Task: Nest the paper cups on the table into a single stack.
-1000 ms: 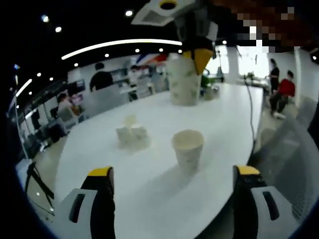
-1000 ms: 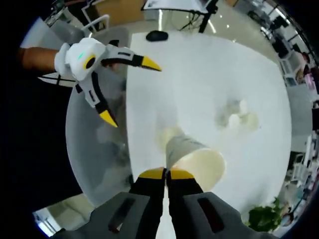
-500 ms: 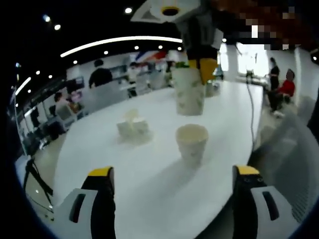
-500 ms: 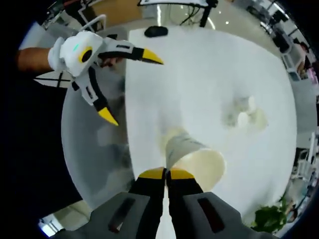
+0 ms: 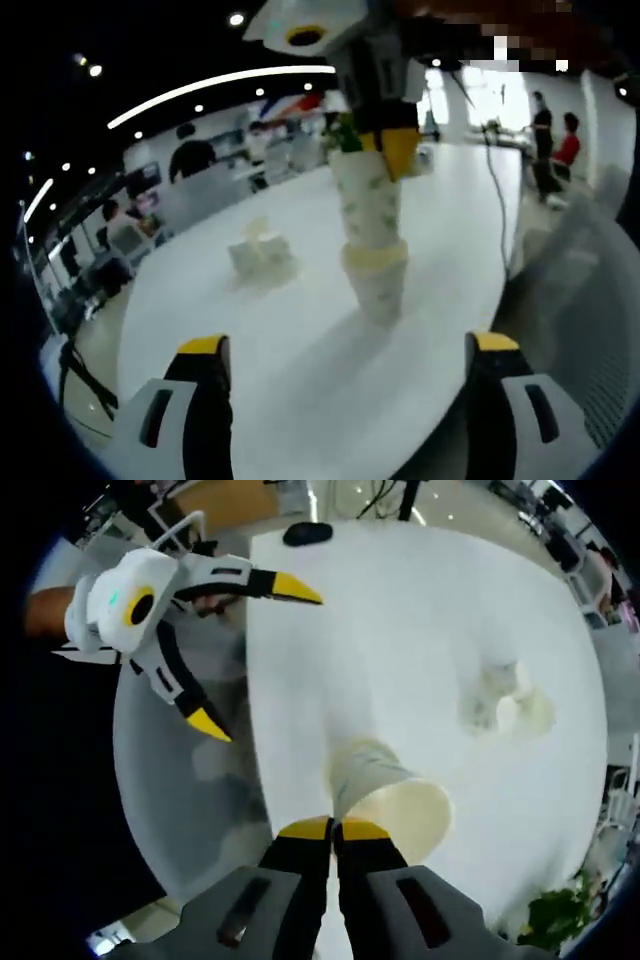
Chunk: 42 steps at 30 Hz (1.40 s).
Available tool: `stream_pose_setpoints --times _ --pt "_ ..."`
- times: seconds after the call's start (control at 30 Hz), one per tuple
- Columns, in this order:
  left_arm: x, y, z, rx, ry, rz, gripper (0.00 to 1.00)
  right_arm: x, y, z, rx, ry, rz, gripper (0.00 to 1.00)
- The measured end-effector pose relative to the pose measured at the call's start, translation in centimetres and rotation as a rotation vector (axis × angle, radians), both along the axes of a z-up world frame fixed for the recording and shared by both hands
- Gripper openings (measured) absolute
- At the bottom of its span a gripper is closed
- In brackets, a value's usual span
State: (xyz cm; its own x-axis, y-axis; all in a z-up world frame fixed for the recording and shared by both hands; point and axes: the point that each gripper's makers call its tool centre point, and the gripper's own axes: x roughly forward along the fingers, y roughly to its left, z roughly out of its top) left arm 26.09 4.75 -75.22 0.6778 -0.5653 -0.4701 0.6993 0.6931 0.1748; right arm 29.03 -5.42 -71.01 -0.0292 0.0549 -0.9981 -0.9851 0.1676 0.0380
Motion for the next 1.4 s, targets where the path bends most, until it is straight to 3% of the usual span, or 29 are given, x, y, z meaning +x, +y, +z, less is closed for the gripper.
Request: stream_pose_setpoints --times 0.4,0.8,1.1,1.4 --pt "0.2 0.1 0.3 -0.053 0.024 0.022 0.97 0.2 0.0 -2.5 0.0 0.017 -0.054 0.0" --pt "0.3 0.1 0.1 -0.046 0.029 0.023 0.98 1.0 0.8 -4.9 0.0 0.019 -0.091 0.0" --pt "0.2 0.1 0.0 -0.04 0.031 0.019 0.98 0.6 1.5 -6.6 -0.006 0.013 -0.065 0.0" --pt "0.0 0.2 -0.2 -0.035 0.035 0.014 0.97 0.4 2.1 -7.0 0.019 0.01 -0.071 0.0"
